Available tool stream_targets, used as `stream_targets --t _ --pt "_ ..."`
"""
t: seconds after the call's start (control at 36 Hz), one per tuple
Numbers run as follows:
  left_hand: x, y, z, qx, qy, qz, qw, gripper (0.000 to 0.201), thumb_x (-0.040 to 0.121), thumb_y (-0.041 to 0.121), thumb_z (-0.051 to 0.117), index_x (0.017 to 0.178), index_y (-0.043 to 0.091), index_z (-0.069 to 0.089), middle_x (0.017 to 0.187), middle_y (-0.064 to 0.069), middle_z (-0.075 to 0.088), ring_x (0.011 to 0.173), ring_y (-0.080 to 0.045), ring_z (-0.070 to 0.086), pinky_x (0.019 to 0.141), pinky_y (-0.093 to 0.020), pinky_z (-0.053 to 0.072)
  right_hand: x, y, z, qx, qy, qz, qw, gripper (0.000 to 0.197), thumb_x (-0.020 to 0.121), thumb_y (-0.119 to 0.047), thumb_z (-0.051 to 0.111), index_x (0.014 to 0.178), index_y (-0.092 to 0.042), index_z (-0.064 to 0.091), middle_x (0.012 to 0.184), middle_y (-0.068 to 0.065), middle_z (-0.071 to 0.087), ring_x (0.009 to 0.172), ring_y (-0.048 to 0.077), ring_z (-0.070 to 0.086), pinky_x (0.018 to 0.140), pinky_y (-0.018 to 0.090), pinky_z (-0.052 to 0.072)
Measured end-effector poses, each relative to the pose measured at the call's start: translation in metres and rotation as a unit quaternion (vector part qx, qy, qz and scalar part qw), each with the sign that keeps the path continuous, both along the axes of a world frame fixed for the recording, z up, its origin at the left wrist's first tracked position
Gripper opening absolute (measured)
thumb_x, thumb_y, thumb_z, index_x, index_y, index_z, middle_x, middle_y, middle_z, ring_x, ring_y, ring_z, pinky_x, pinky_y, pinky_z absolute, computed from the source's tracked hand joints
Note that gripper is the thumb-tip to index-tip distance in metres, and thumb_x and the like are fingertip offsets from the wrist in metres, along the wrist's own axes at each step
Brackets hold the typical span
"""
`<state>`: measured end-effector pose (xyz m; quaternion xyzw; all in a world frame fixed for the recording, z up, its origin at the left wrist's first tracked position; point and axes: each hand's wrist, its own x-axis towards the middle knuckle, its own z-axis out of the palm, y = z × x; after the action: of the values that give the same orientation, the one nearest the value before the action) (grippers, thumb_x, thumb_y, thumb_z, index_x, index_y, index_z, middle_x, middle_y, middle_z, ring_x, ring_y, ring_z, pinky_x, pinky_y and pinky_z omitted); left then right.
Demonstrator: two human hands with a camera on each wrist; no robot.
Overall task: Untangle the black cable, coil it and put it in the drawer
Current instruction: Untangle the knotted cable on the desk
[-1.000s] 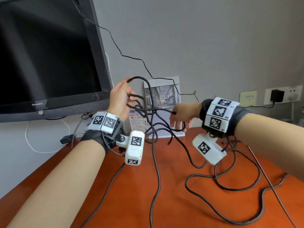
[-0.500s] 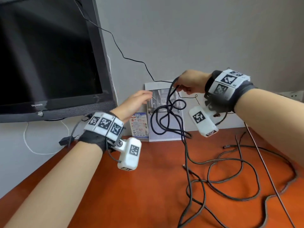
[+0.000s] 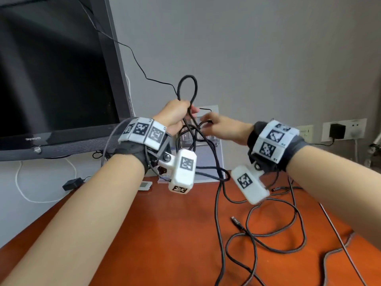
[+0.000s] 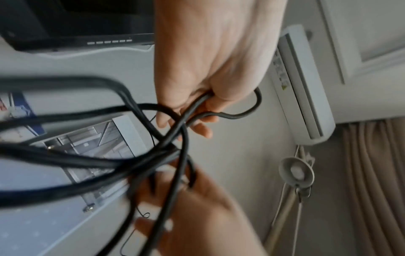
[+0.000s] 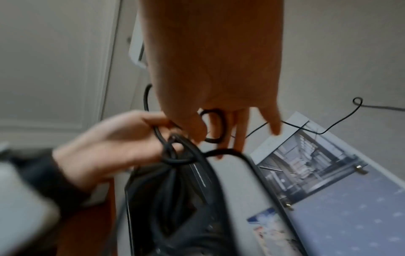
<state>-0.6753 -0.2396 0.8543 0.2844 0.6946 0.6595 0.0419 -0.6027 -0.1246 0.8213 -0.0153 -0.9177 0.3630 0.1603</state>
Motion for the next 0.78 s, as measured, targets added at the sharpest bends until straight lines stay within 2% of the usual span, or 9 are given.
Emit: stream_targets --t 0.11,0.17,0.25,0.33,0.44,0.5,0.58,0.67,0.78 --pt "-0.003 -0.006 0.01 0.054 -0.088 -0.002 0.995 0.032 0.104 0.012 0.027 0.075 0.011 0.042 0.052 0.001 0.058 0.063 -0.017 0.054 0.036 -0.017 0.045 0.003 0.001 -0.024 0.063 0.052 0.034 0.996 0.027 0.101 -0.007 0.033 0.122 -0.009 0.048 0.085 0.004 0.06 0.067 0.018 0.059 0.06 0.011 0.045" --pt "-0.007 -0.016 0.015 0.118 -0.134 -0.003 0.984 0.033 0.104 0.013 0.026 0.074 0.01 0.039 0.062 -0.001 0.049 0.056 -0.016 0.057 0.036 -0.021 0.048 0.005 0.01 -0.028 0.128 0.054 0.035 0.99 0.042 0.094 0.005 0.031 0.124 -0.016 0.051 0.088 0.002 0.061 0.07 0.017 0.056 0.069 0.019 0.047" --pt "-0.021 -0.037 0.023 0.208 -0.187 0.015 0.96 0.034 0.102 0.009 0.026 0.071 0.011 0.038 0.051 0.001 0.043 0.038 -0.014 0.054 0.045 -0.026 0.05 0.007 0.026 -0.036 0.232 0.043 0.015 0.972 0.054 0.08 0.017 0.033 0.109 -0.013 0.068 0.096 0.004 0.065 0.08 0.013 0.052 0.085 0.032 0.048" --pt "-0.032 -0.052 0.028 0.228 -0.199 0.045 0.952 0.032 0.096 0.0 0.025 0.069 0.01 0.037 0.036 0.0 0.04 0.046 -0.012 0.044 0.065 -0.034 0.044 0.009 0.027 -0.035 0.109 0.044 0.016 0.993 0.036 0.094 0.001 0.039 0.117 -0.012 0.063 0.109 0.005 0.068 0.091 0.012 0.055 0.092 0.027 0.045" --pt "-0.023 -0.042 0.026 0.229 -0.19 0.081 0.951 0.03 0.097 0.0 0.024 0.072 0.009 0.039 0.057 -0.001 0.035 0.04 -0.008 0.038 0.054 -0.028 0.042 0.013 0.001 -0.023 -0.119 -0.043 0.103 0.987 0.04 0.098 -0.045 0.04 0.119 -0.017 0.059 0.116 0.001 0.065 0.104 0.014 0.059 0.092 0.029 0.041" --pt "-0.018 -0.032 0.023 0.225 -0.19 0.079 0.952 0.028 0.099 0.004 0.028 0.076 0.01 0.04 0.061 0.0 0.034 0.042 -0.007 0.037 0.055 -0.026 0.043 0.009 -0.016 -0.022 -0.112 -0.01 0.114 0.987 0.03 0.096 -0.045 0.045 0.099 -0.021 0.062 0.101 0.002 0.068 0.096 0.014 0.061 0.086 0.03 0.043" --pt "-0.012 -0.021 0.019 0.204 -0.182 0.058 0.96 0.026 0.103 0.013 0.031 0.079 0.014 0.042 0.064 0.002 0.034 0.051 -0.007 0.037 0.059 -0.027 0.047 -0.001 -0.033 -0.025 -0.109 0.07 0.081 0.988 0.025 0.096 -0.025 0.054 0.073 -0.014 0.052 0.073 0.007 0.063 0.066 0.015 0.059 0.067 0.028 0.047" --pt "-0.013 -0.026 0.018 0.195 -0.184 0.066 0.961 0.019 0.103 0.013 0.031 0.089 0.015 0.044 0.066 0.002 0.035 0.053 -0.007 0.041 0.058 -0.031 0.049 -0.002 -0.031 -0.034 -0.115 0.091 0.094 0.985 0.02 0.098 -0.009 0.047 0.078 -0.008 0.046 0.055 0.004 0.051 0.039 0.006 0.048 0.05 0.024 0.046" --pt "-0.033 -0.063 0.022 0.204 -0.187 0.153 0.949 0.036 0.098 0.002 0.025 0.126 0.012 0.045 0.072 -0.001 0.038 0.061 -0.013 0.05 0.069 -0.036 0.045 0.01 -0.004 -0.05 0.062 0.057 0.135 0.987 0.025 0.096 -0.009 0.05 0.074 -0.022 0.048 0.059 -0.007 0.041 0.045 0.0 0.039 0.05 0.011 0.036"
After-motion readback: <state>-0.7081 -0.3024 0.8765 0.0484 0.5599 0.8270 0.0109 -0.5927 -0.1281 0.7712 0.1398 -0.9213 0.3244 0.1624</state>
